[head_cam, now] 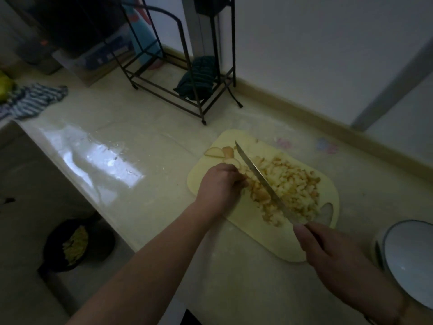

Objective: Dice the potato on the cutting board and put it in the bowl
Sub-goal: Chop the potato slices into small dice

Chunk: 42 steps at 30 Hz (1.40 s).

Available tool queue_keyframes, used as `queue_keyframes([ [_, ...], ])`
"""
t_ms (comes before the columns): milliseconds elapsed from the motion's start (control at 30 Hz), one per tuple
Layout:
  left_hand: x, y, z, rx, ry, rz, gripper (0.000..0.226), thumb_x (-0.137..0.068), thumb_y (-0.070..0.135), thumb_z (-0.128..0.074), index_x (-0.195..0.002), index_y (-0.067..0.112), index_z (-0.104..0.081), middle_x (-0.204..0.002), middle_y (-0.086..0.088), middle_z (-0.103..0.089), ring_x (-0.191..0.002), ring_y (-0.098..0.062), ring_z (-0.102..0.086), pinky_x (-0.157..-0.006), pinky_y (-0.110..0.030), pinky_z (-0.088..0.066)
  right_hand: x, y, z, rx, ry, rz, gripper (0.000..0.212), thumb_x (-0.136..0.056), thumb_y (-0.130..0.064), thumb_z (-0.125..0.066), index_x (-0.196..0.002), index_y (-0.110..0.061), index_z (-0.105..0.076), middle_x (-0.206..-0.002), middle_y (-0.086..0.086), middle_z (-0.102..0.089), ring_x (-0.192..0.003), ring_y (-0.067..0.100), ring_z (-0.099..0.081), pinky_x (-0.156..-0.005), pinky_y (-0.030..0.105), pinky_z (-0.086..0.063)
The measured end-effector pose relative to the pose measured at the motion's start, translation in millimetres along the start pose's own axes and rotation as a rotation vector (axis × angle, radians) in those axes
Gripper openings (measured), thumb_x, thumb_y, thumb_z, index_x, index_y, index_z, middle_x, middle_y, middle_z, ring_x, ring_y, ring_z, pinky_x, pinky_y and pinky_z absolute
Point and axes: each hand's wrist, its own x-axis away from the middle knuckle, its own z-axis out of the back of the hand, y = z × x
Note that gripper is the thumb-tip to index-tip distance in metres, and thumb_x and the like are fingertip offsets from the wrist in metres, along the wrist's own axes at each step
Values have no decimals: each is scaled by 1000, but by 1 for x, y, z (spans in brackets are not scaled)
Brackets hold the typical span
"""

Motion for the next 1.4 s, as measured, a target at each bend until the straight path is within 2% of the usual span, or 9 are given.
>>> queue_keyframes([
  [200, 2, -19, 27, -39, -36, -95, 32, -89, 30, -59, -93, 5, -79, -87, -10, -70, -79, -28, -65, -67, -30, -52, 3, -3, 7, 48, -21, 34, 52, -80, -70, -28, -66, -24, -47, -67, -12, -59, -61, 6, -56, -57, 26, -39],
  [367, -33, -49, 43, -224, -46, -101, 38, -83, 5, -73, -120, 9, -69, -119, -14, -65, -106, -36, -59, -87, -46, -51, 8, -13, 10, 363, -17, 22, 53, -75, -77, -10, -78, -34, -39, -60, -6, -49, -52, 7, -46, -51, 22, -38],
  [467, -57, -48, 49, -180, -84, -207, 26, -86, 6, -60, -106, 11, -75, -112, -10, -69, -103, -30, -58, -87, -44, -49, 8, -9, 8, 491, 29, 91, 48, -78, -75, 1, -77, -38, -29, -58, -11, -41, -48, 8, -42, -49, 22, -38],
  [567, -67, -30, 68, 60, 24, -11, 30, -76, -7, -53, -86, 13, -73, -91, -2, -67, -87, -13, -55, -79, -36, -48, 7, 0, 5, 598, 97, 167, 39, -89, -71, -5, -80, -38, -21, -54, -8, -36, -48, 9, -55, -39, 21, -28],
  [700, -60, 32, 76, 188, -569, -204, 18, -75, 12, -58, -83, 23, -70, -89, 4, -65, -84, -11, -61, -76, -29, -49, 7, 3, 0, 671, 74, 179, 36, -89, -72, -13, -84, -37, -22, -54, -6, -52, -39, 10, -52, -33, 23, -21],
  [767, -52, 47, 63, 148, -677, -307, 21, -77, 17, -58, -89, 16, -75, -97, 1, -67, -91, -16, -62, -80, -33, -51, 6, 1, 0, 660, 47, 162, 35, -89, -69, -23, -80, -35, -29, -50, -5, -50, -32, 10, -47, -30, 22, -19],
  [1133, -42, 50, 34, -91, -446, -487, 29, -92, 40, -61, -115, 25, -72, -110, 4, -65, -97, -18, -55, -78, -36, -41, 5, 1, -5, 678, 86, 243, 44, -84, -61, -38, -73, -22, -55, -45, 0, -48, -25, 18, -42, -31, 21, -16],
  [1267, -63, 18, 54, -52, -162, -126, 22, -94, 10, -62, -112, 15, -73, -112, -3, -65, -101, -21, -59, -86, -35, -48, 5, -3, 1, 606, -53, 149, 58, -89, -67, -18, -77, -26, -57, -50, -4, -52, -29, 9, -46, -35, 16, 0],
  [1400, -73, -38, 74, -222, -265, 181, 35, -95, 7, -58, -129, 14, -64, -130, -6, -60, -118, -24, -55, -98, -32, -42, 11, 5, 9, 670, -2, 71, 118, -50, -76, 40, -138, -33, -26, -103, -11, -66, -82, 8, -67, -56, 20, -48],
])
